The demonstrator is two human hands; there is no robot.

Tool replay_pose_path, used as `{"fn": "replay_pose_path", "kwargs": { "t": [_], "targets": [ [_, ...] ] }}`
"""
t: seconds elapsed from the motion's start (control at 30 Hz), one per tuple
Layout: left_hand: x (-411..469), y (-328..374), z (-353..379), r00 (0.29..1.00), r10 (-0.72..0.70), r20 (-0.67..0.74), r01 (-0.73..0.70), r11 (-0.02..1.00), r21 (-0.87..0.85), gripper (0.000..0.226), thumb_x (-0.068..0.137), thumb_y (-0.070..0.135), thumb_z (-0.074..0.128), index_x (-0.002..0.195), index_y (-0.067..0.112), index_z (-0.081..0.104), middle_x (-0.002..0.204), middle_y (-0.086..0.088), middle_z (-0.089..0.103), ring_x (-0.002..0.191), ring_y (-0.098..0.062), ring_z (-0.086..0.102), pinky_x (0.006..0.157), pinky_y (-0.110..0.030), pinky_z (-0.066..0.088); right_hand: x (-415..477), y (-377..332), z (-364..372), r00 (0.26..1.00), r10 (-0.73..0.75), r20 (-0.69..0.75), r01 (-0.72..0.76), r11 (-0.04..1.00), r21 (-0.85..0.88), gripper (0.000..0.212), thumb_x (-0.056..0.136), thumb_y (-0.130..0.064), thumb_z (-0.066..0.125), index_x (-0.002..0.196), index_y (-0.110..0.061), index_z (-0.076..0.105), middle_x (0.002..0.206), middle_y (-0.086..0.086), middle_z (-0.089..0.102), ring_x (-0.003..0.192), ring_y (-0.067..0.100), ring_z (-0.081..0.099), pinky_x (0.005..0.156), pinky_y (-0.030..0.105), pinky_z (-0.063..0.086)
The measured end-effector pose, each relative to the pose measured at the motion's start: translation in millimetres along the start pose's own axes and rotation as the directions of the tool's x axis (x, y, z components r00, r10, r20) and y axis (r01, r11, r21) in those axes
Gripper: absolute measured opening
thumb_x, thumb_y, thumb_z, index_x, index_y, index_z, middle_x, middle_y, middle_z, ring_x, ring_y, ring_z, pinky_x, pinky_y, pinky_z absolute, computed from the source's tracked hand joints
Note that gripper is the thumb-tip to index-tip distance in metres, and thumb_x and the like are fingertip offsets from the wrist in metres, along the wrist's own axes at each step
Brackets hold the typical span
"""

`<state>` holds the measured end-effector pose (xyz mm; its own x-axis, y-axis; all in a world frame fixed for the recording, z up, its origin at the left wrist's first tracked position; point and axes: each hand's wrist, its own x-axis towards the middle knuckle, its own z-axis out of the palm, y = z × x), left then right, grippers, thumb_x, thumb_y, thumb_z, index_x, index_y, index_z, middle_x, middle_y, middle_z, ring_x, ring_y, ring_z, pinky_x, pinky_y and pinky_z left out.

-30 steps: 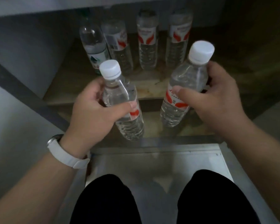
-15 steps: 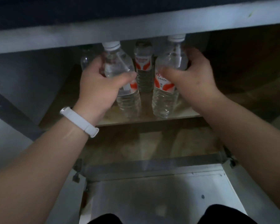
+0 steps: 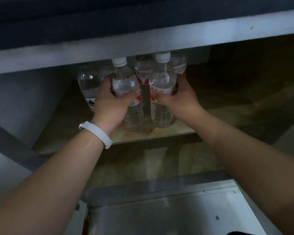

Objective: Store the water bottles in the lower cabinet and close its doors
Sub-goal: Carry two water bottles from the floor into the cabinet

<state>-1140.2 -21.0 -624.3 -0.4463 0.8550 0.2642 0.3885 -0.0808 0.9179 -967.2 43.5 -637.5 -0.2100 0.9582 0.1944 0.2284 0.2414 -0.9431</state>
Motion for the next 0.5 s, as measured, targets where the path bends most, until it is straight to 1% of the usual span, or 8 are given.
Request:
{"fn": "replay_pose_path", "kwargs": {
  "t": [0.07,0.17,0.23,0.27,0.33,0.37,0.4,0.5],
  "targets": [
    [-5.5,-8.8,3.0,1.0,0.002,-0.005,-0.002,1.0,0.009,0.065,0.082,0.032,0.082,0.138,0.036,0.05,0.129,0.019,0.063,0.115,0.0,0.06,0.092,-0.024,0.051,-10.2,17.5,-0.5,0.999,0.025,0.048,-0.023,0.999,-0.041,0.067,0.078,-0.034,0.081,0.134,-0.036,0.044,0.101,-0.032,0.053,0.085,-0.018,0.051,0.068,0.005,0.039],
    [-12.8,-27.3,8.3,1.0,-0.01,-0.005,0.011,0.999,0.038,0.069,0.081,0.026,0.082,0.14,0.033,0.047,0.131,0.016,0.062,0.122,-0.006,0.059,0.097,-0.029,0.052,-20.8,39.0,-0.6,0.997,0.046,0.069,-0.038,0.992,-0.118,0.068,0.078,-0.036,0.081,0.136,-0.036,0.043,0.114,-0.026,0.056,0.099,-0.008,0.05,0.071,0.008,0.035],
    [-18.3,-41.0,13.3,1.0,-0.013,-0.018,0.014,0.997,0.08,0.071,0.08,0.025,0.084,0.141,0.031,0.047,0.133,0.014,0.062,0.124,-0.008,0.058,0.102,-0.032,0.05,-22.1,44.3,0.1,0.996,0.045,0.072,-0.033,0.988,-0.151,0.069,0.079,-0.037,0.08,0.137,-0.036,0.043,0.124,-0.02,0.059,0.102,-0.005,0.05,0.071,0.008,0.034],
    [-21.6,-46.0,15.8,1.0,-0.015,-0.028,0.018,0.995,0.094,0.072,0.08,0.026,0.084,0.141,0.03,0.047,0.133,0.014,0.062,0.124,-0.007,0.058,0.102,-0.028,0.048,-22.1,44.8,0.4,0.997,0.038,0.072,-0.026,0.988,-0.155,0.069,0.079,-0.037,0.08,0.137,-0.036,0.042,0.127,-0.019,0.059,0.102,-0.006,0.049,0.071,0.007,0.034],
    [-26.1,-53.9,20.0,0.999,-0.007,-0.051,0.013,0.993,0.113,0.072,0.08,0.027,0.084,0.142,0.028,0.047,0.13,0.015,0.063,0.121,-0.005,0.059,0.093,-0.015,0.045,-21.0,45.5,1.8,0.997,0.022,0.072,-0.01,0.987,-0.16,0.069,0.081,-0.036,0.079,0.138,-0.036,0.041,0.13,-0.017,0.058,0.104,-0.006,0.047,0.073,0.007,0.033],
    [-27.0,-56.0,21.4,0.998,-0.001,-0.062,0.009,0.992,0.122,0.072,0.08,0.027,0.083,0.142,0.028,0.047,0.129,0.015,0.063,0.119,-0.004,0.059,0.091,-0.014,0.044,-20.4,45.4,2.9,0.997,0.016,0.072,-0.005,0.987,-0.162,0.068,0.081,-0.036,0.078,0.138,-0.036,0.041,0.131,-0.017,0.058,0.105,-0.006,0.046,0.073,0.007,0.033],
    [-27.0,-56.7,22.5,0.998,0.001,-0.068,0.008,0.991,0.132,0.072,0.081,0.029,0.083,0.143,0.029,0.046,0.128,0.016,0.063,0.118,-0.004,0.059,0.091,-0.016,0.044,-19.4,45.1,3.6,0.997,0.013,0.07,-0.002,0.987,-0.16,0.069,0.081,-0.036,0.078,0.138,-0.036,0.041,0.133,-0.017,0.057,0.107,-0.006,0.047,0.074,0.007,0.033],
    [-24.1,-57.2,24.8,0.997,0.009,-0.078,0.005,0.984,0.178,0.07,0.083,0.032,0.081,0.144,0.03,0.046,0.131,0.014,0.063,0.117,-0.003,0.056,0.094,-0.024,0.044,-14.3,46.6,7.6,0.998,0.015,0.062,-0.006,0.988,-0.155,0.069,0.081,-0.036,0.078,0.138,-0.035,0.041,0.135,-0.014,0.056,0.118,0.002,0.05,0.083,0.014,0.036]
  ]
}}
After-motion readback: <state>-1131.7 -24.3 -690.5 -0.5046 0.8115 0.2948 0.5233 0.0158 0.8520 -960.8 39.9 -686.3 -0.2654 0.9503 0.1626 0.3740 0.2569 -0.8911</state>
